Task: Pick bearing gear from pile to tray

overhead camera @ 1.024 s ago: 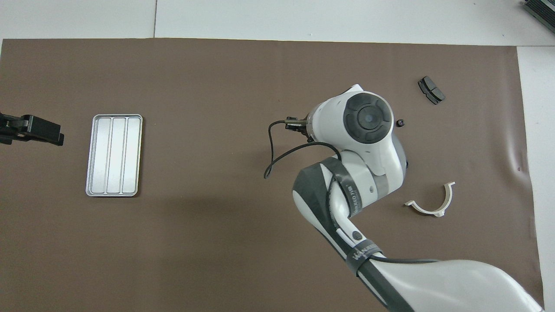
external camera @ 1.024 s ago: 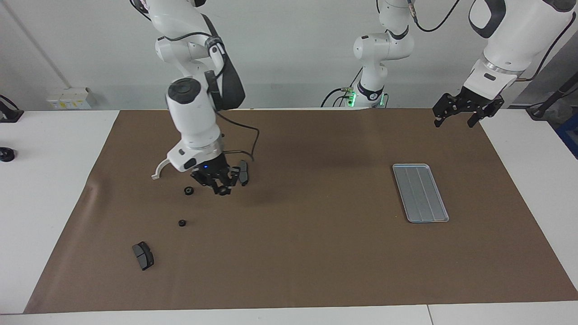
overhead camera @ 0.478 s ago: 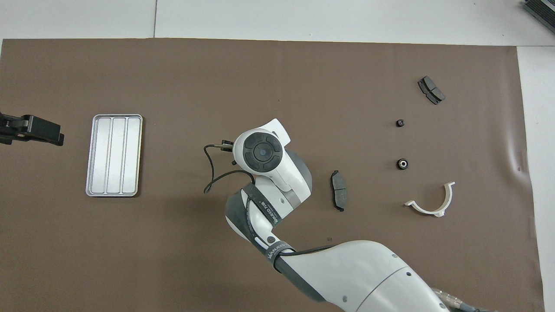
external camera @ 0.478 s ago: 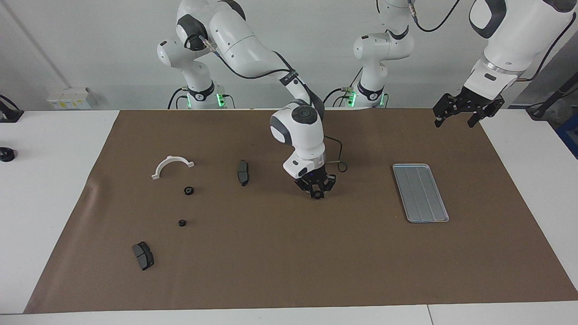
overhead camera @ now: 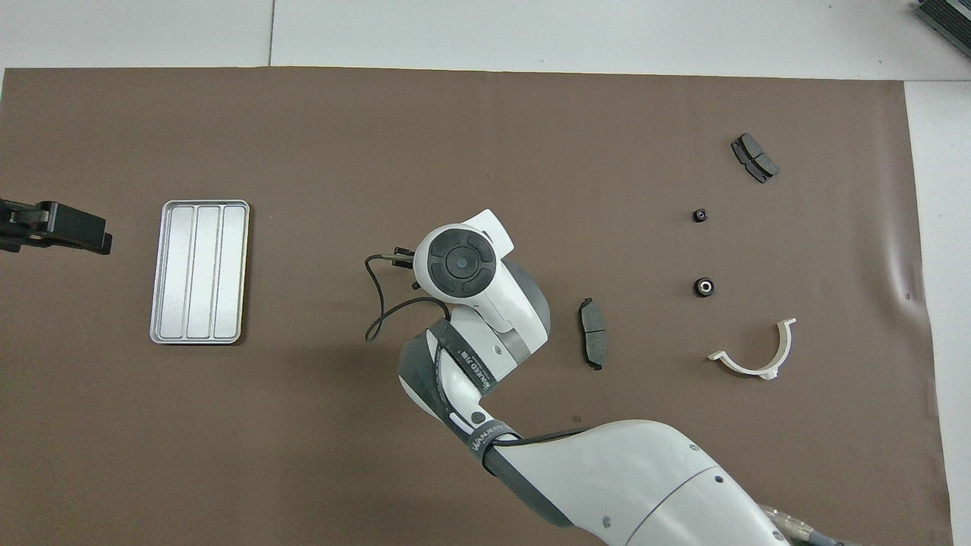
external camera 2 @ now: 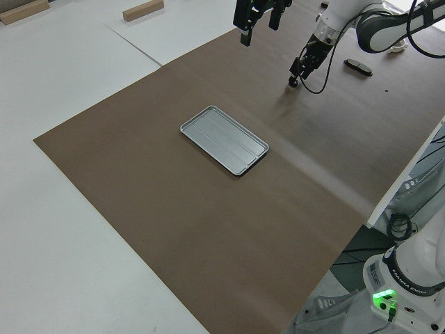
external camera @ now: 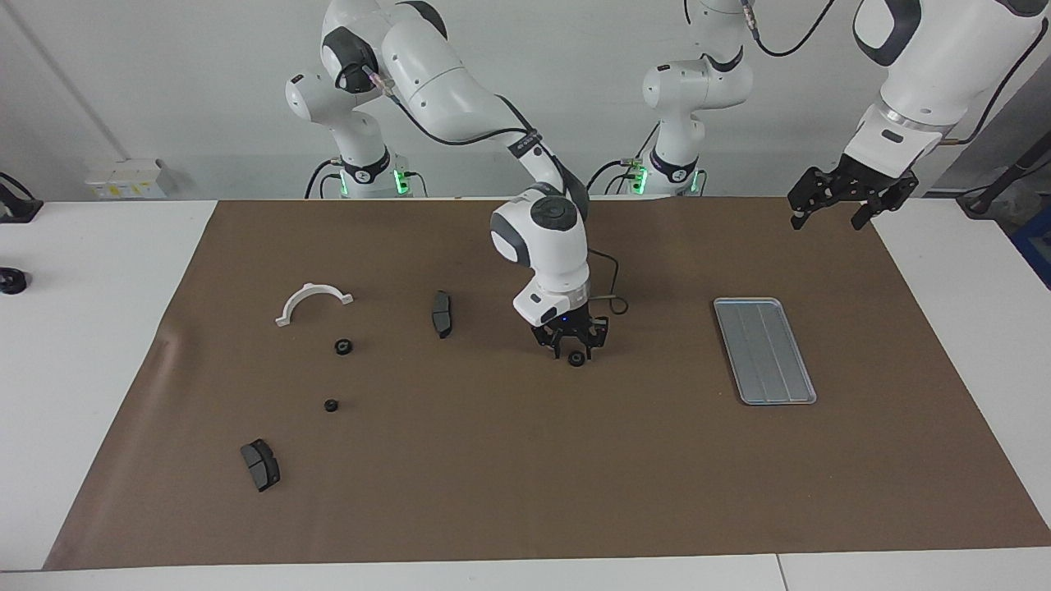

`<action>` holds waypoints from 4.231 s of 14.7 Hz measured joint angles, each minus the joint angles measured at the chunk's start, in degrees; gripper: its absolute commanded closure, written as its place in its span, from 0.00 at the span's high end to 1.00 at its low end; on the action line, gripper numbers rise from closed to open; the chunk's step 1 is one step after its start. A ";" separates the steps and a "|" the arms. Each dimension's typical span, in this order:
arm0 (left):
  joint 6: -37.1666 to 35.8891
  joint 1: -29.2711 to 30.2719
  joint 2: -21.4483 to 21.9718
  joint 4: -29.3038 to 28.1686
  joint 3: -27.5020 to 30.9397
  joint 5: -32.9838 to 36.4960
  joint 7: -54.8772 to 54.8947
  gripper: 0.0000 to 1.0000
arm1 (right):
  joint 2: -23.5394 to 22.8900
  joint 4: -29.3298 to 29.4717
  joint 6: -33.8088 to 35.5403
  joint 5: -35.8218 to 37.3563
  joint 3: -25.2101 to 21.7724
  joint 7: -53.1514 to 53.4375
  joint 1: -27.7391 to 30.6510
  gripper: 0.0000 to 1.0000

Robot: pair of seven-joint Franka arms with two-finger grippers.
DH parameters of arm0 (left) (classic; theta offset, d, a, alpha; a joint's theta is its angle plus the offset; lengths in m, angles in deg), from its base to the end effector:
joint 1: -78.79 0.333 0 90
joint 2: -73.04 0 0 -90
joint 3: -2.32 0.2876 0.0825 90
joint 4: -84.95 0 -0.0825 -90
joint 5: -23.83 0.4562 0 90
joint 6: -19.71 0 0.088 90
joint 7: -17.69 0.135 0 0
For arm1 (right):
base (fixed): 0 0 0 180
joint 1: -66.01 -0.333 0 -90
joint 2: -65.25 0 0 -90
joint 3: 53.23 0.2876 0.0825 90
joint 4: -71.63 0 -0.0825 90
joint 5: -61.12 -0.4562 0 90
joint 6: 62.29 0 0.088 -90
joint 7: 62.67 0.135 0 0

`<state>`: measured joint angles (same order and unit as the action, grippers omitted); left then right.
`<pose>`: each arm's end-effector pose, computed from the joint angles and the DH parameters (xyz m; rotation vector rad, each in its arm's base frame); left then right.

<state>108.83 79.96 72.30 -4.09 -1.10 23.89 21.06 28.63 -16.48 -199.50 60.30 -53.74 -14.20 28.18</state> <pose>0.6280 -0.0243 0.5678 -3.1376 0.1540 0.0181 0.6155 0.4706 0.2097 -2.9650 0.3001 -0.2329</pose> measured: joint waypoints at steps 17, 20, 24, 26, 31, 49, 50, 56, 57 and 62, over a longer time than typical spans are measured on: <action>26.66 -19.40 -15.36 -7.30 -2.09 -0.34 -14.31 1.00 | 23.05 -25.77 5.41 -0.11 -0.78 -60.50 31.69 1.00; 30.64 -21.47 -18.55 -7.36 -2.07 -0.34 -16.13 1.00 | 24.63 -34.37 -2.26 -2.10 -0.77 -66.69 32.84 1.00; 35.61 -24.98 -22.46 -7.44 -2.08 -0.34 -19.86 1.00 | 25.45 -40.16 -6.88 -2.32 -0.72 -69.09 33.12 1.00; 37.33 -25.50 -24.01 -7.45 -2.07 -0.34 -19.96 1.00 | 25.76 -40.66 -6.97 -2.33 -0.71 -70.10 33.61 0.90; 42.93 -26.36 -26.33 -10.13 -2.06 -0.34 -20.13 1.00 | 26.07 -41.24 -6.96 -2.35 -0.71 -71.20 34.90 0.76; 44.30 -28.57 -26.13 -13.45 -2.08 -0.30 -23.69 0.00 | 27.21 -35.40 1.38 -2.50 -0.22 -67.27 34.97 0.00; 44.23 -28.59 -26.07 -13.43 -2.05 -0.30 -23.69 0.00 | 27.46 -32.90 4.31 -2.51 -0.22 -66.43 34.98 0.00; 40.28 -26.91 -21.51 -13.10 -0.81 0.06 -23.68 0.00 | 28.02 -22.67 14.60 -2.67 0.32 -57.86 33.87 0.00; 38.21 -25.84 -19.96 -13.11 -0.74 0.09 -23.64 0.00 | 28.01 -22.15 14.48 -2.77 0.46 -54.12 32.24 0.00; 27.91 -16.12 -13.34 -13.31 -0.38 0.62 -17.74 0.00 | 26.06 -21.07 4.11 -2.87 0.98 -31.34 18.37 0.00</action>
<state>136.74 63.84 58.96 -17.40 -1.48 24.51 3.32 54.68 -37.55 -195.39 57.43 -52.77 -45.54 46.55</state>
